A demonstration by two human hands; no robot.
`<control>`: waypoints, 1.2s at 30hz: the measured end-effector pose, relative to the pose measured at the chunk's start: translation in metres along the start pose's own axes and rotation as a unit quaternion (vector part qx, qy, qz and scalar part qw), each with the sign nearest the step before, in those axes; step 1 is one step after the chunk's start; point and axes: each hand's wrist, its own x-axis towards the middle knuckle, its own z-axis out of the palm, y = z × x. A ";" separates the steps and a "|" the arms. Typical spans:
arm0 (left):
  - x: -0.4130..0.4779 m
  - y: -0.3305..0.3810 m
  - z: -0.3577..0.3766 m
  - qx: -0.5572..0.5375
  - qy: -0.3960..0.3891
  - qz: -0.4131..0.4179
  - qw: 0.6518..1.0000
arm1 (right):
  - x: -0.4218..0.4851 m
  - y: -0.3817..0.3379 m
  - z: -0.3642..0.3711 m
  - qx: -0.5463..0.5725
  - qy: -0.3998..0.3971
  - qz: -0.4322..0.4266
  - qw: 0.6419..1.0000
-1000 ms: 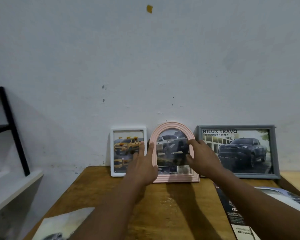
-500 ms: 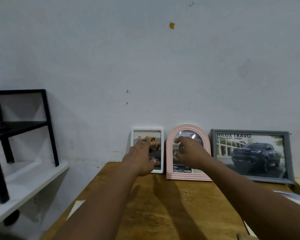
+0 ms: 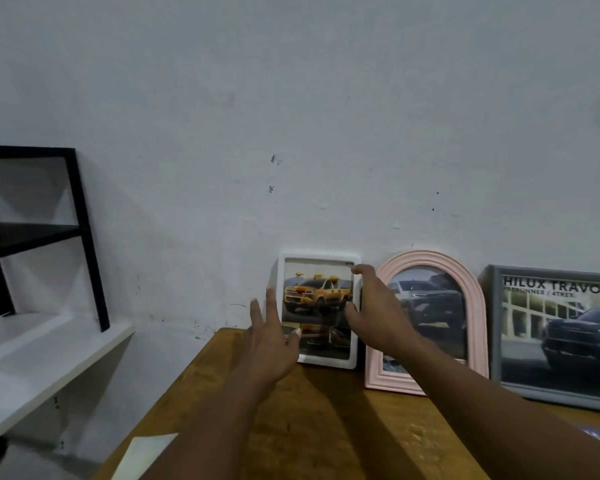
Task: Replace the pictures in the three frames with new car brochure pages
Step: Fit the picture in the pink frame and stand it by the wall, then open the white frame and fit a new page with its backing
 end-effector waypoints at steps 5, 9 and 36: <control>0.019 -0.009 0.016 -0.129 -0.007 -0.015 0.992 | 0.012 0.012 0.024 0.010 -0.003 0.005 1.000; 0.017 -0.009 0.021 -0.149 0.004 -0.022 0.989 | 0.010 0.015 0.031 0.013 -0.004 0.003 1.000; -0.173 0.099 -0.017 -0.248 -0.071 0.025 0.966 | -0.160 -0.004 -0.116 0.128 0.000 0.038 0.991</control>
